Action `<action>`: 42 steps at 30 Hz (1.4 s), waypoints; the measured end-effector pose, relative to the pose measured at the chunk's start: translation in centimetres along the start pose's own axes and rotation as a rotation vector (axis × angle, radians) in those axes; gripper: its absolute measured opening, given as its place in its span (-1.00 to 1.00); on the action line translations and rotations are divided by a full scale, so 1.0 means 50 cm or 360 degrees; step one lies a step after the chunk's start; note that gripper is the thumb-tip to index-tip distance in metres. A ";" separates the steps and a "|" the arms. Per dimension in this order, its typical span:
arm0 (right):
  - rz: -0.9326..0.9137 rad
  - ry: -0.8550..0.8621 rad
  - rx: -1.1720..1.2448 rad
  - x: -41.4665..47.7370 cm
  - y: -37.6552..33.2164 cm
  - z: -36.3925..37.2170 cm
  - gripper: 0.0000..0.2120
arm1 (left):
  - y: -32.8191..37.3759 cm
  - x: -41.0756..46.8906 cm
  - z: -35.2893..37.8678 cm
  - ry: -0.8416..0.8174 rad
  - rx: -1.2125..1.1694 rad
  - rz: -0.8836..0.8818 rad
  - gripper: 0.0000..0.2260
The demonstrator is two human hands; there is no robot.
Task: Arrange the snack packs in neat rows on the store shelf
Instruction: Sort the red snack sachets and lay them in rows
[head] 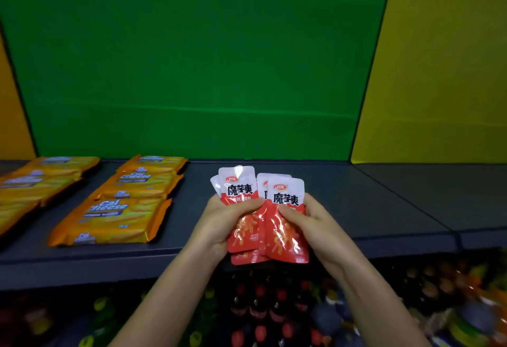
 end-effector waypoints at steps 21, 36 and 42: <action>-0.0062 -0.0179 -0.0082 0.367 -0.073 0.116 -0.87 | 0.287 0.151 -0.221 0.0669 0.0418 0.0390 -0.86; 0.0287 0.0379 -0.1321 0.494 0.065 0.056 -0.64 | 0.279 0.228 -0.330 0.0688 0.0381 0.0110 -0.85; 0.0224 0.0370 -0.1594 0.495 0.059 0.066 -0.61 | 0.269 0.235 -0.310 0.0644 0.0412 0.0080 -0.86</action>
Point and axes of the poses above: each hand's wrist, its own x-axis towards the middle knuckle, its own z-axis out of the palm, y = z × x, the point moved 7 cm from there along x, towards the middle knuckle, and after that the axes turned 5 degrees about -y, right-handed, at the moved point
